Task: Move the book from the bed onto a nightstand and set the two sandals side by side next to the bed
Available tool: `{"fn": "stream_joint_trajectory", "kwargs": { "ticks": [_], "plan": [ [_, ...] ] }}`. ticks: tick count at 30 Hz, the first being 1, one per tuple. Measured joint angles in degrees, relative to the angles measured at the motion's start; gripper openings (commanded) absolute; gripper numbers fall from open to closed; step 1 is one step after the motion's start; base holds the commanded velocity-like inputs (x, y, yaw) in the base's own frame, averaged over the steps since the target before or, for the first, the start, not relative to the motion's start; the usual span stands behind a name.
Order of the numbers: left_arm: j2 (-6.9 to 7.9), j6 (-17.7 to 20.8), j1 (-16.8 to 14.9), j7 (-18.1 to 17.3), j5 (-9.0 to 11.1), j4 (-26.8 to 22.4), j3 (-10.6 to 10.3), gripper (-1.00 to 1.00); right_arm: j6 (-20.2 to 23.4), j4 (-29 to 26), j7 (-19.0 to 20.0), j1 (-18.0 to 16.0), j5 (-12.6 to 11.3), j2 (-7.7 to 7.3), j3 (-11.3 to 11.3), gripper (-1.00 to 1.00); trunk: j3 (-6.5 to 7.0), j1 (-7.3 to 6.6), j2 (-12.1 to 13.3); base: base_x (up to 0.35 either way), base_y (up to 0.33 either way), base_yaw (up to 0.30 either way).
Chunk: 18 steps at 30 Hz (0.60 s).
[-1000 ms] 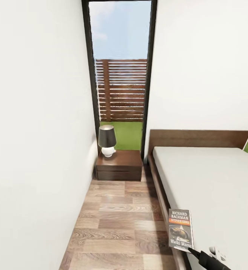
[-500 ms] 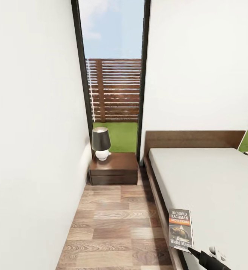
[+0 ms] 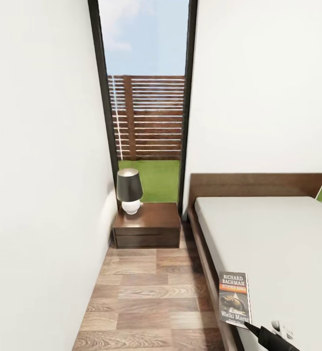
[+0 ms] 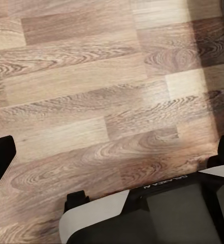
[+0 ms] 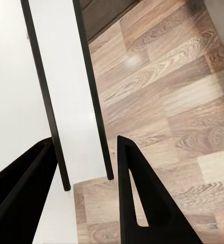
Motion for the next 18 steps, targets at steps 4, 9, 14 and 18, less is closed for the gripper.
{"fn": "stream_joint_trajectory", "kwargs": {
  "ticks": [4,9,14,18],
  "plan": [
    [0.0,0.0,0.0,0.0,0.0,0.0,0.0,1.0,0.0,0.0,0.0,0.0,0.02,0.0,0.03,-1.0,0.0,0.0,0.0,0.329,0.0,0.0],
    [0.0,0.0,0.0,0.01,0.0,0.0,0.0,1.0,0.0,0.01,0.0,0.0,0.04,0.0,0.08,-1.0,0.0,0.0,0.0,0.329,0.0,0.0],
    [0.0,0.0,0.0,0.0,0.0,0.0,0.0,1.0,0.0,0.01,0.0,0.0,0.04,0.0,0.09,-1.0,0.0,0.0,0.0,0.329,0.0,0.0],
    [0.0,0.0,0.0,0.0,0.0,0.0,0.0,1.0,0.0,0.01,0.0,0.0,0.04,0.0,0.09,-1.0,0.0,0.0,0.0,0.329,0.0,0.0]
  ]
}}
